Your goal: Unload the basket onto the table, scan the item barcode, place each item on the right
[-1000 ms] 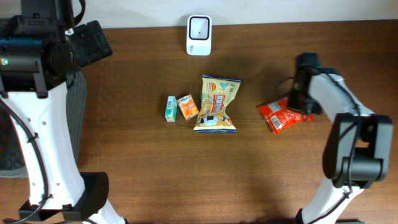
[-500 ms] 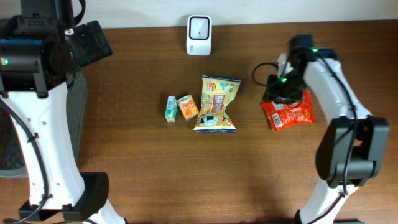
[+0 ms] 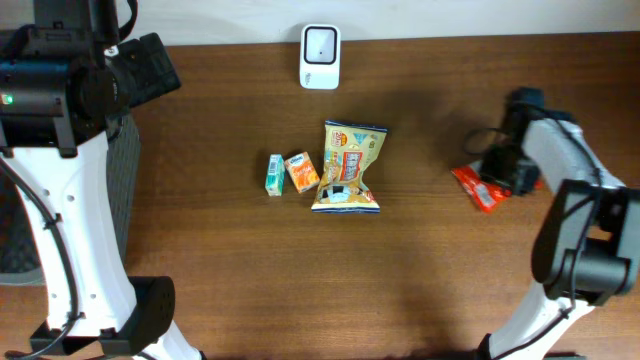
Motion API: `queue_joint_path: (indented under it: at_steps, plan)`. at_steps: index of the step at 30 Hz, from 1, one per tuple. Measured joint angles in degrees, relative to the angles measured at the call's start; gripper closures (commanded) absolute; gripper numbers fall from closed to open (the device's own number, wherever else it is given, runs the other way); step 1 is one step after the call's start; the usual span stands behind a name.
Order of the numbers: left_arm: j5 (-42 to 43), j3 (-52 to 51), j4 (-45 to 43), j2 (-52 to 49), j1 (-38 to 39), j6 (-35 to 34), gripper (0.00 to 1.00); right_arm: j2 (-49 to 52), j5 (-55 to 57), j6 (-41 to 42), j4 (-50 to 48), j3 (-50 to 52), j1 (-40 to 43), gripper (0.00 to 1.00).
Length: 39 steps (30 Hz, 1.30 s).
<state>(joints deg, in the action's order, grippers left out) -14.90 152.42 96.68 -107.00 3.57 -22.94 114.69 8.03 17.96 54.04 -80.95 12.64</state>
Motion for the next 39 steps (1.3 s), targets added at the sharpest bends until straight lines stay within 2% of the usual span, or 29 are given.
queue_joint_path:
  at_steps: [3,5,6,7,8,12,15,20,27,28,29,32,35,36,37,39]
  plan:
    - [0.02,0.0,0.0,0.0,0.0,0.0,0.01,0.11,-6.62,-2.45,6.86,-2.8,5.55,0.53]
    - [0.0,0.0,-0.02,0.0,0.0,0.0,0.01,0.11,-13.9,-4.74,10.82,-7.48,5.73,0.44]
    - [0.02,0.0,0.0,0.0,0.0,0.0,0.01,0.04,-19.12,-6.34,12.72,-10.14,5.2,0.31]
    - [0.02,0.0,0.0,0.0,0.0,0.0,0.01,0.02,-24.26,-8.13,14.14,-11.8,4.37,0.07]
    - [0.0,0.0,0.0,0.0,0.0,0.0,0.01,0.0,-31.45,-11.37,15.45,-12.72,2.49,0.01]
    - [0.0,0.0,-0.02,0.0,0.0,0.0,0.01,0.0,-41.44,-19.96,15.23,-10.91,-8.17,0.01]
    - [0.02,0.0,-0.07,0.0,0.0,0.0,0.01,0.13,-43.85,-21.18,9.35,-3.91,-16.31,0.01]
    - [0.0,0.0,-0.02,0.0,0.0,0.0,0.01,0.13,-45.27,-14.88,-0.07,2.82,-22.03,0.02]
    - [0.02,0.0,-0.02,0.0,0.0,0.0,0.01,0.13,-53.42,-2.49,-15.91,8.07,-22.4,0.01]
    - [0.02,0.0,-0.04,0.0,0.0,0.0,0.01,0.13,-53.44,-0.68,-18.47,9.6,-22.53,0.04]
    - [0.02,0.0,-0.02,0.0,0.0,0.0,0.01,0.13,-53.42,0.28,-18.6,9.77,-22.53,0.15]
    - [0.02,0.0,0.0,0.0,0.0,0.0,0.01,0.09,-50.56,4.55,-21.14,11.82,-23.54,0.72]
    - [0.02,0.0,-0.02,0.0,0.0,0.0,0.01,0.11,-48.78,5.81,-20.7,12.17,-23.78,0.76]
    - [0.02,0.0,-0.02,0.0,0.0,0.0,0.01,0.11,-48.26,5.97,-19.32,11.85,-23.58,0.82]
    - [0.02,0.0,-0.02,0.0,0.0,-0.02,0.01,0.11,-46.9,5.66,-15.74,10.86,-23.39,0.94]
    - [0.02,-0.02,0.09,0.0,0.0,-0.02,0.01,0.17,-41.9,4.02,-6.8,6.58,-22.56,0.96]
